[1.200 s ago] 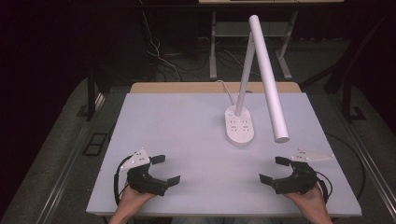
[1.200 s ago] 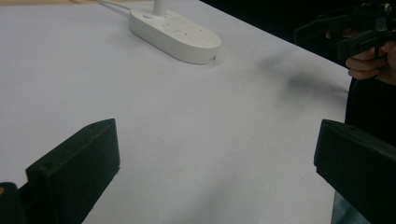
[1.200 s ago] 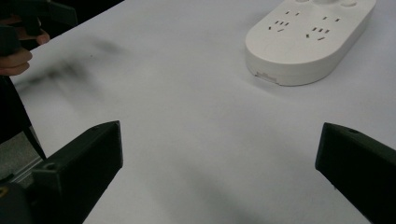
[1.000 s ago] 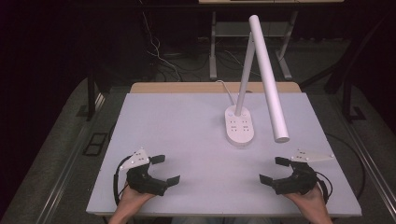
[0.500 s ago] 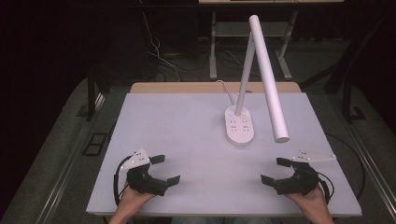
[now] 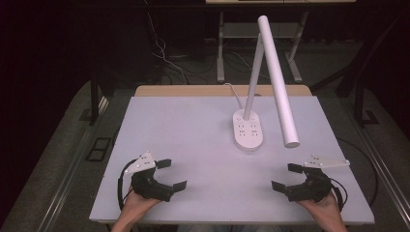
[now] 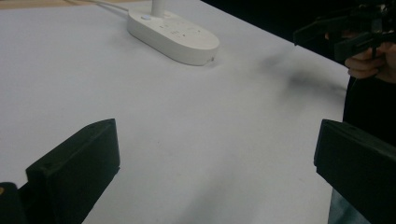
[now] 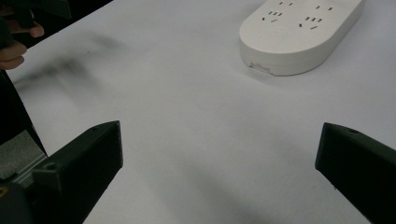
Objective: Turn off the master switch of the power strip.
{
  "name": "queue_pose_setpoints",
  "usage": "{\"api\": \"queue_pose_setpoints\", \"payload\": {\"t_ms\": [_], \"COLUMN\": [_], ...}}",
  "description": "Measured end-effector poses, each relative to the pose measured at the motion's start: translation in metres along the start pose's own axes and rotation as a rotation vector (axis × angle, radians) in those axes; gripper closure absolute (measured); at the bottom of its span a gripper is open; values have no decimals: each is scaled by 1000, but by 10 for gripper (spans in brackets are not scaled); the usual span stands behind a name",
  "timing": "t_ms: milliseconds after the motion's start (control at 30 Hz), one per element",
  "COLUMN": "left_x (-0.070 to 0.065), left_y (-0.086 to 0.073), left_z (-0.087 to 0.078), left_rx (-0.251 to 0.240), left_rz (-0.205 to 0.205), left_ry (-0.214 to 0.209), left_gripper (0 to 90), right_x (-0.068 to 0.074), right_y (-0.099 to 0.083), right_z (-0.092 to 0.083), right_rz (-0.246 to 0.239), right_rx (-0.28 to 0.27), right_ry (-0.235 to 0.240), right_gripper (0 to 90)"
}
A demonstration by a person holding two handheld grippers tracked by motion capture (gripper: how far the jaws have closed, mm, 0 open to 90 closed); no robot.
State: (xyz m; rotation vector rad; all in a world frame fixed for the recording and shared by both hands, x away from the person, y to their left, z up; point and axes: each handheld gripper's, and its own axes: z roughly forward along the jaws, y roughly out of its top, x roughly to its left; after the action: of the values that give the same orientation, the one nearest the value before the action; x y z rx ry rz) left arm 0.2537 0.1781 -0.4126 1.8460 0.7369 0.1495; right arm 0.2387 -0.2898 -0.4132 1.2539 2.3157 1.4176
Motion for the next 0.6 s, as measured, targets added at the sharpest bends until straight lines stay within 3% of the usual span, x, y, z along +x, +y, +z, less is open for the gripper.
{"api": "queue_pose_setpoints", "payload": {"t_ms": [600], "left_x": [1], "left_y": [17], "left_z": [9], "left_rx": [78], "left_rz": [12], "left_ry": [-19], "left_gripper": [0], "right_x": [0], "right_y": [0], "right_z": [-2], "right_rz": [-1], "right_rx": [-4], "right_ry": [-5], "right_gripper": [3]}}
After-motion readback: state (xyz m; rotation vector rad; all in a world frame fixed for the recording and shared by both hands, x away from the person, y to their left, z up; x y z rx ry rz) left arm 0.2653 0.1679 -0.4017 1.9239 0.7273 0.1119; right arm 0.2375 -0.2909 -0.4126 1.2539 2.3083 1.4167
